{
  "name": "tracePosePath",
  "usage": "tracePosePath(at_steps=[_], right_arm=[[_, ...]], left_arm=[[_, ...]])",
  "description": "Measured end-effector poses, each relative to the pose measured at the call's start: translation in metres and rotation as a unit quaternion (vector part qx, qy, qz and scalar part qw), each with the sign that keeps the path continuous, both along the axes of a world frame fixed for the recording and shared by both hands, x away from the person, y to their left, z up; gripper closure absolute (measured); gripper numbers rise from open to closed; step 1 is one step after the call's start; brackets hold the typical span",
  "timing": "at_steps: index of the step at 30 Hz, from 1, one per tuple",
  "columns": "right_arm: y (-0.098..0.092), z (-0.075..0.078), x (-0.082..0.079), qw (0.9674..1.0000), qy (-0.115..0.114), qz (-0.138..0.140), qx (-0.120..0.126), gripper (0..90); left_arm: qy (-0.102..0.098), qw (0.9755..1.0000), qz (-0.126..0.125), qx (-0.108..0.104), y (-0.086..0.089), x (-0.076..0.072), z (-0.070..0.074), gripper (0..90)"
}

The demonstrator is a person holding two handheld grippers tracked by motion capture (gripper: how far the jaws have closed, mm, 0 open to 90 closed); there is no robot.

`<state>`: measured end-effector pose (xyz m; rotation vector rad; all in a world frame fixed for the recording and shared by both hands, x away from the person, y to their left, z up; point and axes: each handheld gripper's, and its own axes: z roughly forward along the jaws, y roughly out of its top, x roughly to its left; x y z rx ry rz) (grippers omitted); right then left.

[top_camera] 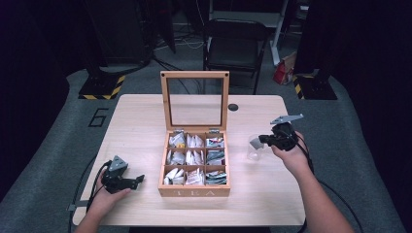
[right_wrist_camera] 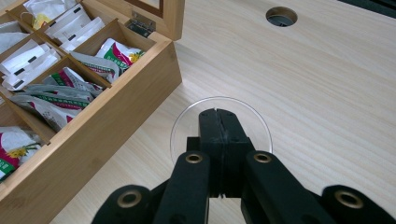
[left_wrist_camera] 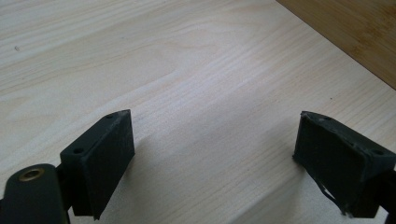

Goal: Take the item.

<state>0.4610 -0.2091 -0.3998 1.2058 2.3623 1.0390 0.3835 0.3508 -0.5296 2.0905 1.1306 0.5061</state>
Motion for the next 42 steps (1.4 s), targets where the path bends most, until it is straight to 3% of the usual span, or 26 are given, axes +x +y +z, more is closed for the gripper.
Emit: tracePosePath(at_steps=[16,27,42], right_arm=[[-0.001,-0.008,0.003,1.0000,0.007,-0.006,0.002,89.6],[-0.003,-0.006,0.000,0.9998,-0.003,-0.014,0.013,72.8],[-0.005,-0.002,-0.020,0.9993,-0.022,-0.011,0.029,64.8]], left_arm=[[0.005,1.0000,0.000,-0.002,0.000,-0.001,0.000,11.7],[0.005,1.0000,0.000,-0.001,0.000,-0.001,0.000,11.7],[0.000,1.0000,0.003,-0.003,-0.001,-0.001,-0.001,11.7]])
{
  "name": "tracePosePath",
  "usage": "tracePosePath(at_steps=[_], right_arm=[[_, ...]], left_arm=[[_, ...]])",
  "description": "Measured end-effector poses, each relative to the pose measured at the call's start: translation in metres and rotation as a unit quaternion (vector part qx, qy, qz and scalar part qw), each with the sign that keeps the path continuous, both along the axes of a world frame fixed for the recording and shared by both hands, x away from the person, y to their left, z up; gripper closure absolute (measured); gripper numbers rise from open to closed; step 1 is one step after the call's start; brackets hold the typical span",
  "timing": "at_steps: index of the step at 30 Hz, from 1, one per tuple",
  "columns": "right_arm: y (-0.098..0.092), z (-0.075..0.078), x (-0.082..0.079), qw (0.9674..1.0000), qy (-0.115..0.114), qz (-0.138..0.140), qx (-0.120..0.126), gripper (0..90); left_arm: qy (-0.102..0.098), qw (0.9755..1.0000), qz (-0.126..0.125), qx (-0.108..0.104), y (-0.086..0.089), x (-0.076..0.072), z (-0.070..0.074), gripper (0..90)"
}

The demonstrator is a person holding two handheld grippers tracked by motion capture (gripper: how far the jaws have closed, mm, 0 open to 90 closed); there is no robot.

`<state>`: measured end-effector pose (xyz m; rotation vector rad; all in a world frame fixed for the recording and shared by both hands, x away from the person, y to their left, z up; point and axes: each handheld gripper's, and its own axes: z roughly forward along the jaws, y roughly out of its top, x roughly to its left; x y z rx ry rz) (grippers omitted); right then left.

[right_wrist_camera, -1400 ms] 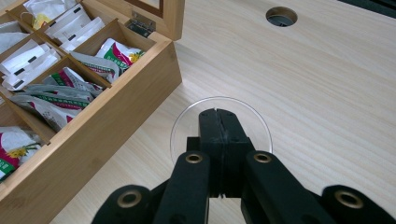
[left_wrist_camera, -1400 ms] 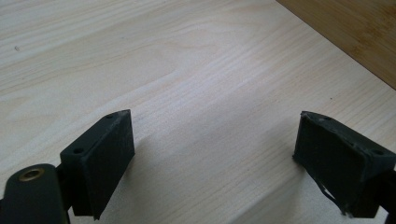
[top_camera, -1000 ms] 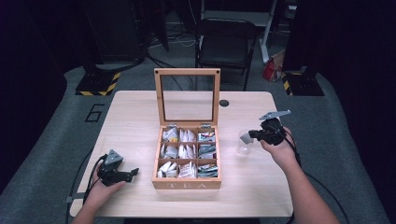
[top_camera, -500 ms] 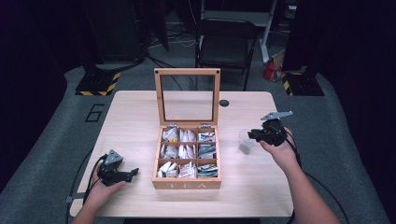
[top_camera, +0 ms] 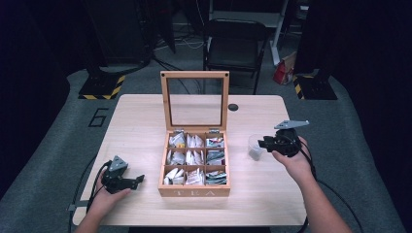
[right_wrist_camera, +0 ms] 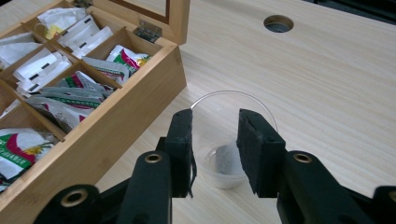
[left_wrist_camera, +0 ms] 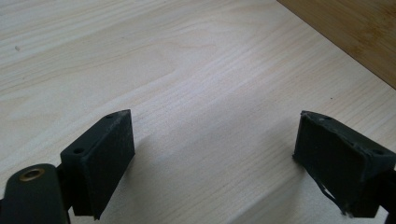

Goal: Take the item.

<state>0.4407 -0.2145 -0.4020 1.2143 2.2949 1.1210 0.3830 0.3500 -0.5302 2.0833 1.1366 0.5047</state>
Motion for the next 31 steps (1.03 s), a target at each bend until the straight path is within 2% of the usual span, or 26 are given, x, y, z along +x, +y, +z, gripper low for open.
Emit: tracePosePath(at_steps=[5,15,24,31], right_arm=[[-0.001,-0.001,-0.011,0.9999,-0.012,0.000,0.011,61.7],[-0.003,-0.008,-0.032,0.9995,-0.029,0.006,0.014,59.2],[-0.003,-0.017,-0.047,0.9991,-0.032,0.007,0.026,58.5],[-0.004,-0.029,-0.062,0.9992,-0.029,0.004,0.028,56.4]], left_arm=[[0.000,1.0000,-0.002,0.004,0.001,0.000,0.001,11.7],[0.000,1.0000,-0.002,0.003,0.001,0.000,0.000,11.7],[0.000,1.0000,-0.002,0.005,0.001,0.000,0.001,11.7],[0.001,1.0000,-0.002,0.004,0.001,0.000,0.001,11.7]])
